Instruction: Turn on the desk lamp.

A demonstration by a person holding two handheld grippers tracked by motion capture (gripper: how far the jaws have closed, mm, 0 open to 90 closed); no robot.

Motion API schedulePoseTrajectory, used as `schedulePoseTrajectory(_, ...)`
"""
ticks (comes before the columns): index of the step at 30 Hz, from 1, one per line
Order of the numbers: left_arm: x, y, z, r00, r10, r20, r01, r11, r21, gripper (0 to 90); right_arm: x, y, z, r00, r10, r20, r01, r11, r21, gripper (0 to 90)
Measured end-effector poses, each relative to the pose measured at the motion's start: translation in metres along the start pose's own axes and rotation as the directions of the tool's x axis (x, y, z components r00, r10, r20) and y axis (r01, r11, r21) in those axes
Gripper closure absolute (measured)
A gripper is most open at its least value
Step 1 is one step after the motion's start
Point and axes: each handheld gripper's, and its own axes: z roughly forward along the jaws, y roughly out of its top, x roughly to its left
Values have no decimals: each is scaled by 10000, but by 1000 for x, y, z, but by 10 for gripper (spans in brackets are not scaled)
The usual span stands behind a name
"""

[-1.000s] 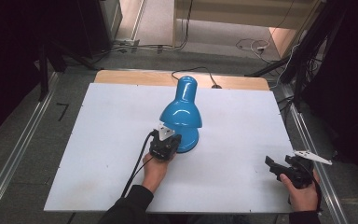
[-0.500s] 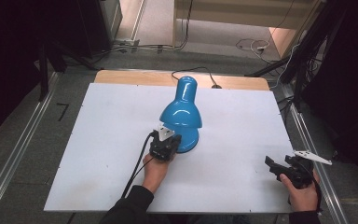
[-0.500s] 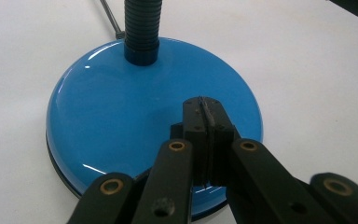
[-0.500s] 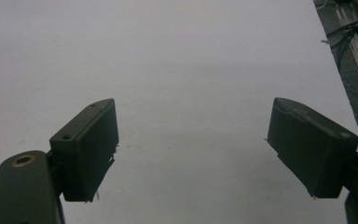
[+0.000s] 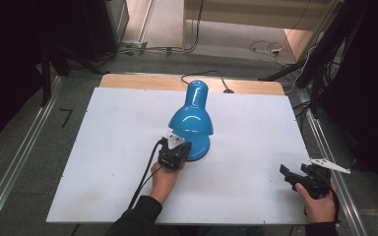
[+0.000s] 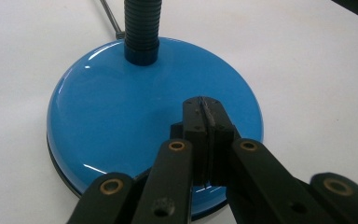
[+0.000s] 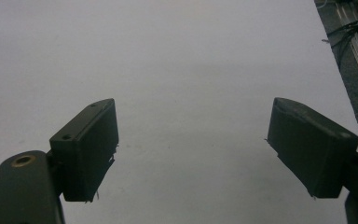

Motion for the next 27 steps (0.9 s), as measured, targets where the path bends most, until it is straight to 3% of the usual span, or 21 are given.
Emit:
schedulePoseTrajectory(17,1,-2,-1,9999,40,-126,-40,10000,-48,900,0,0,1,10000,-49,15,49,10000,6,150)
schedulePoseTrajectory(19,0,-3,-1,9999,24,146,-25,10000,47,900,0,0,1,10000,-58,18,58,10000,12,150)
schedulePoseTrajectory(21,-6,-4,-1,9996,293,-41,-293,9996,-17,900,0,0,1,10000,-44,21,44,10000,7,150)
schedulePoseTrajectory(27,-1,-2,-1,10000,-48,82,47,10000,70,900,0,0,0,10000,12,12,-12,10000,-7,150)
